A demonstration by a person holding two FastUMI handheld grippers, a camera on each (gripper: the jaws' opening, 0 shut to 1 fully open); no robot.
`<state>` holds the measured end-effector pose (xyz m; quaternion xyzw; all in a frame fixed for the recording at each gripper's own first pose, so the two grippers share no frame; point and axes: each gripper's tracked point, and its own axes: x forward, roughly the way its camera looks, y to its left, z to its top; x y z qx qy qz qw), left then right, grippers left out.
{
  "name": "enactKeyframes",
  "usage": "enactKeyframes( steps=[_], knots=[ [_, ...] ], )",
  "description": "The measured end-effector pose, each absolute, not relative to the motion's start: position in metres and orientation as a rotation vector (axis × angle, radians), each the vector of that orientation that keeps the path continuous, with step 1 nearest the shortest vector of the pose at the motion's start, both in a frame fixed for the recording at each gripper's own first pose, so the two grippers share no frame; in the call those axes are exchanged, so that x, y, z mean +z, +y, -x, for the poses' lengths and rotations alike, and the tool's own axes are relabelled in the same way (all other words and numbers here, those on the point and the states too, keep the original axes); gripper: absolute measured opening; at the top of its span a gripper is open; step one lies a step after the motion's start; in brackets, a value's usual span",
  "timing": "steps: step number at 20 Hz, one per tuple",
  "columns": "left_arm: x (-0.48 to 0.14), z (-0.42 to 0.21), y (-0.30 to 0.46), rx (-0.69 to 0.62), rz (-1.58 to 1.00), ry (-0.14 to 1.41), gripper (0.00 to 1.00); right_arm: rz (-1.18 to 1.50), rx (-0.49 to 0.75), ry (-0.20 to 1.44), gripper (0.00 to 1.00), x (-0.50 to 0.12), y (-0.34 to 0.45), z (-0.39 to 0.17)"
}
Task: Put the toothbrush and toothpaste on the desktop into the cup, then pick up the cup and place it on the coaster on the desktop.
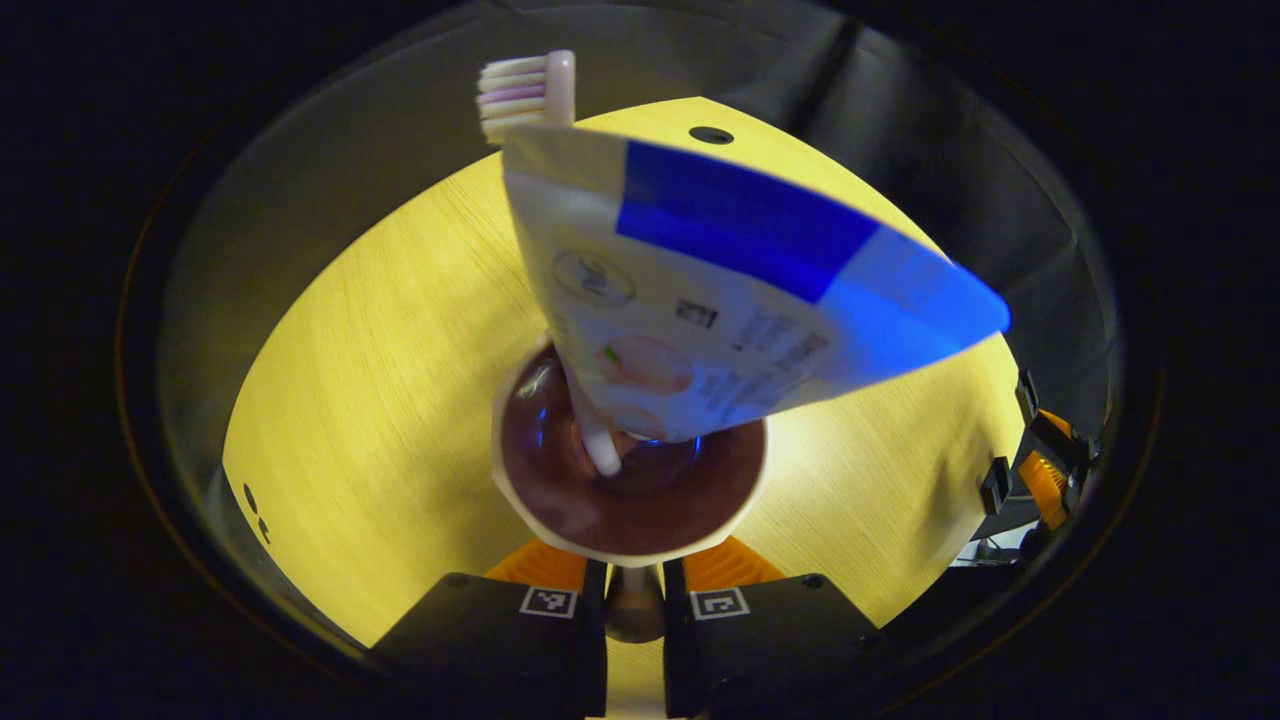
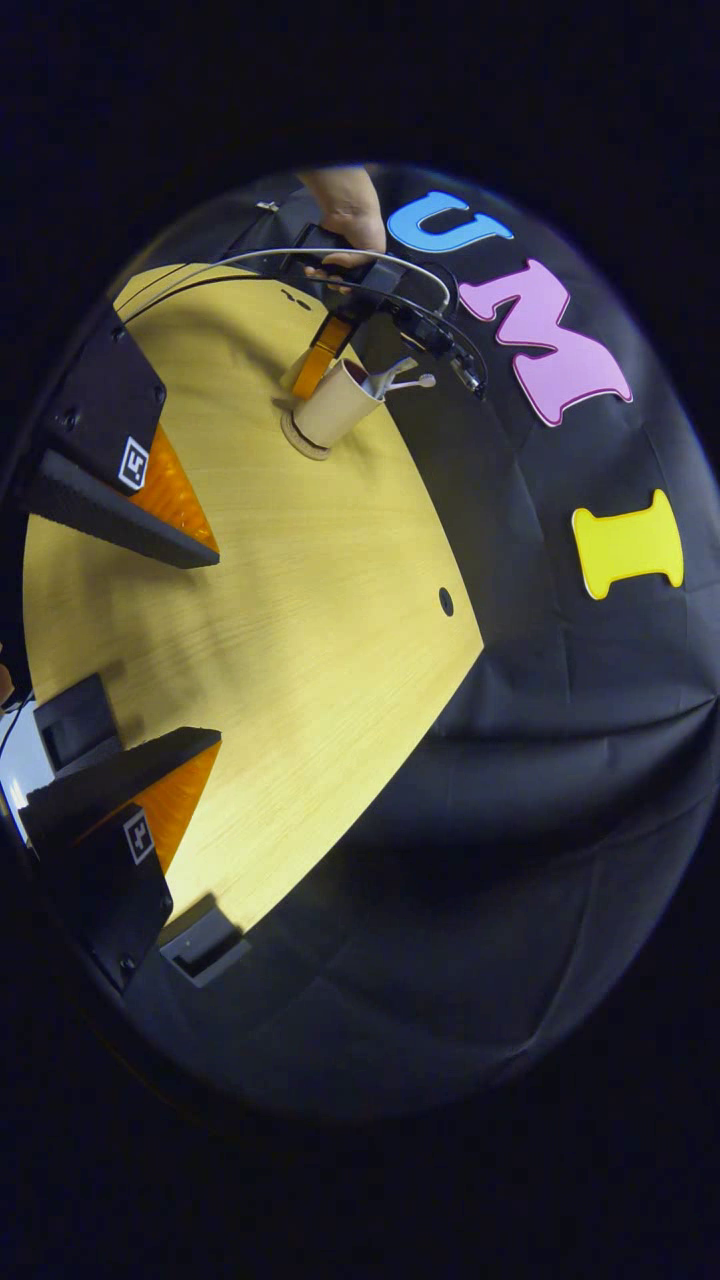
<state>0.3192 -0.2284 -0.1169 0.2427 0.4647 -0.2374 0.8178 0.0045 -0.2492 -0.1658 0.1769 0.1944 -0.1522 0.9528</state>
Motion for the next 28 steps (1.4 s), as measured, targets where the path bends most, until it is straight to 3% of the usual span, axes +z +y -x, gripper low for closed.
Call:
enactKeyframes(
  steps=[4,7,9,11,12,15,23,28],
  knots=[
    [-0.120,-0.321,-0.232,-0.484,-0.548,1.020,0.28,-0.393,-0.331,0.407,0.98,-0.176,-0.249,0.010],
    [-0.118,-0.323,-0.232,-0.464,-0.565,1.011,0.36,-0.397,-0.342,0.409,0.98,-0.177,-0.250,0.012],
    [-0.111,-0.321,-0.232,-0.468,-0.554,0.988,0.34,-0.388,-0.343,0.402,0.98,-0.177,-0.250,0.014],
    [-0.100,-0.315,-0.230,-0.473,-0.531,0.951,0.60,-0.380,-0.337,0.392,0.98,-0.170,-0.248,0.016],
    [-0.093,-0.311,-0.229,-0.476,-0.517,0.929,0.63,-0.374,-0.334,0.387,0.98,-0.167,-0.245,0.017],
    [-0.065,-0.288,-0.227,-0.502,-0.439,0.848,1.00,-0.351,-0.316,0.361,0.98,-0.146,-0.232,0.014],
    [0.058,-0.189,-0.177,-0.482,-0.325,0.426,0.99,-0.204,-0.245,0.258,0.98,-0.058,-0.179,0.000],
    [0.090,-0.102,-0.142,-0.382,-0.127,0.187,0.99,-0.138,-0.174,0.175,0.98,-0.008,-0.126,0.002]
  ],
)
